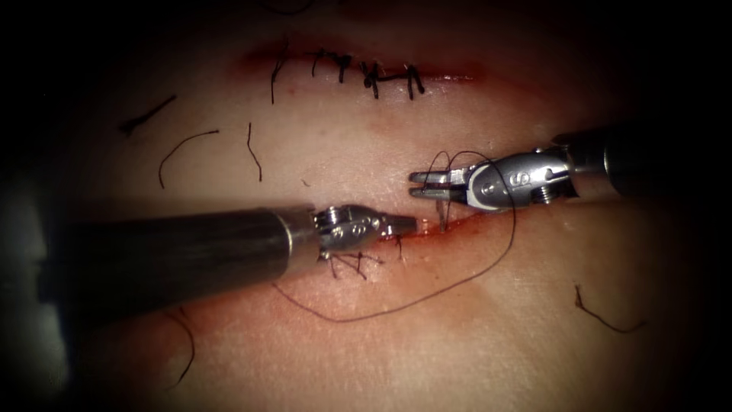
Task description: Wound Closure
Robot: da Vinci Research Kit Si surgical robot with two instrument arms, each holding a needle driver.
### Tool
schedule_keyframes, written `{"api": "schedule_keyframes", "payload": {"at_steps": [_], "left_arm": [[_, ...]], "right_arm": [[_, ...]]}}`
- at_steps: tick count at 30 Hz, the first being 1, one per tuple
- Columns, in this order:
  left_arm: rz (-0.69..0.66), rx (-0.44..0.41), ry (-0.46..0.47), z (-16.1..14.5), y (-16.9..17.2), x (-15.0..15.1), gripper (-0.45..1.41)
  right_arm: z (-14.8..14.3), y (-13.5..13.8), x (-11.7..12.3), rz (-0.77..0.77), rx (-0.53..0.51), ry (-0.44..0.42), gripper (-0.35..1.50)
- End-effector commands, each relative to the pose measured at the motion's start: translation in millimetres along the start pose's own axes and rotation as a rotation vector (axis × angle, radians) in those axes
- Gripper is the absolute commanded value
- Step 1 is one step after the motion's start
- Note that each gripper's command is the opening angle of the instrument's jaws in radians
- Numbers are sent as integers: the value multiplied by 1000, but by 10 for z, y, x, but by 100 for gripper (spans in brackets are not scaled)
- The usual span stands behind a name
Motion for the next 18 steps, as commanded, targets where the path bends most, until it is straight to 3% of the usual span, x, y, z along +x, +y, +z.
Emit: {"api": "schedule_keyframes", "payload": {"at_steps": [1,2,10,18], "left_arm": [[-6,10,9,5,2,3,-25],[-13,24,12,0,4,9,-33],[37,8,26,7,62,41,-43],[48,-3,33,10,70,43,-45]], "right_arm": [[8,-5,-3,19,2,1,-35],[9,-5,-3,31,4,4,-35],[14,-4,-1,68,4,3,-35],[12,-2,-1,100,8,1,-35]]}}
